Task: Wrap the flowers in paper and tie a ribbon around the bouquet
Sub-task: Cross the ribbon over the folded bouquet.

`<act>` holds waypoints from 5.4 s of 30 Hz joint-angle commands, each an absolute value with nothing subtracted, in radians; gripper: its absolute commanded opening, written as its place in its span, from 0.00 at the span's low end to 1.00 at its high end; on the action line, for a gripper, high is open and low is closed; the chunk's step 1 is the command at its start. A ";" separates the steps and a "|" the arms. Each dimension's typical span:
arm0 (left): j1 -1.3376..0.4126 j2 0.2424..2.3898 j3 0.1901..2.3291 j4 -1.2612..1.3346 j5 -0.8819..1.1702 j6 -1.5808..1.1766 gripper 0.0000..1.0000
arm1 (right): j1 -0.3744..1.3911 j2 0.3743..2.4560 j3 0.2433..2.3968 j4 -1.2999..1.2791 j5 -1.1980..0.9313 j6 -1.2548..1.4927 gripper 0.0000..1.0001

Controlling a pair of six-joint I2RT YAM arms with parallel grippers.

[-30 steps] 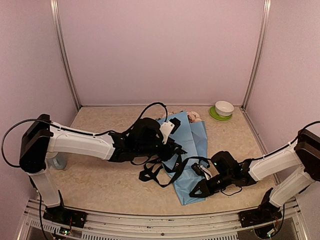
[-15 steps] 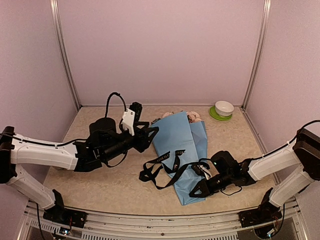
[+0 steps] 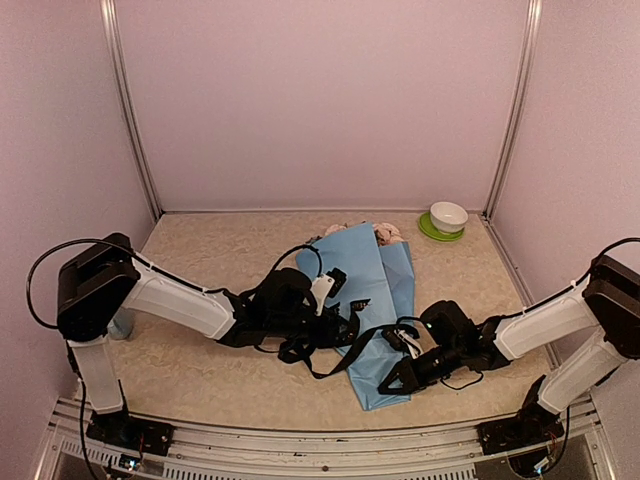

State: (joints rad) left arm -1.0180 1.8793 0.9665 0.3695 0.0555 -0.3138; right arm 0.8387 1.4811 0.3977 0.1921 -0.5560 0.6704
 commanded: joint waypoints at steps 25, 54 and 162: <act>-1.305 1.545 1.112 0.238 0.124 -0.017 0.00 | 0.817 1.559 0.375 0.096 -0.434 0.659 0.06; -1.235 1.897 1.311 -0.099 -0.215 -0.013 0.74 | 0.815 1.560 0.391 0.075 -0.427 0.654 0.04; -1.268 1.927 1.144 -0.006 -0.691 -0.234 0.00 | 0.796 1.521 0.449 0.128 -0.520 0.661 0.04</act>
State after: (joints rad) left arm -1.2774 1.9751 1.2022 -0.0853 -0.7475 -0.1562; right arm 0.8127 1.5124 0.4419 0.1764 -0.5365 0.6563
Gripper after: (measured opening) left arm 0.007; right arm 0.038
